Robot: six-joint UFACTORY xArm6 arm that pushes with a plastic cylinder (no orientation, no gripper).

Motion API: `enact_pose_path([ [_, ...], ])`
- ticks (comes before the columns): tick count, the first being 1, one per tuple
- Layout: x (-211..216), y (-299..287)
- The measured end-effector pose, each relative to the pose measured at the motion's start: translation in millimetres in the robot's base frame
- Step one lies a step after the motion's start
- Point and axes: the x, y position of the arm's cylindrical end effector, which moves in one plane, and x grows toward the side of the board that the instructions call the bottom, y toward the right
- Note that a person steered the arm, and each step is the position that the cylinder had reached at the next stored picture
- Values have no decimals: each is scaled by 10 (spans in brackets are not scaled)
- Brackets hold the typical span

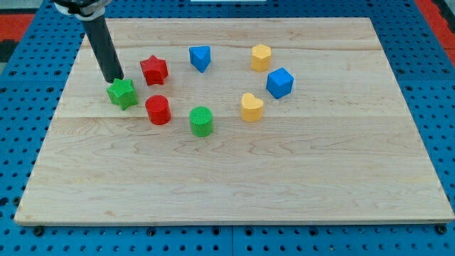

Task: Move the green star below the red star

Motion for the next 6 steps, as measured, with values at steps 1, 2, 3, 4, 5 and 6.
enact_pose_path([
  [1,250,-18],
  [2,530,-56],
  [3,809,-349],
  [4,823,-5],
  [5,813,292],
  [6,755,292],
])
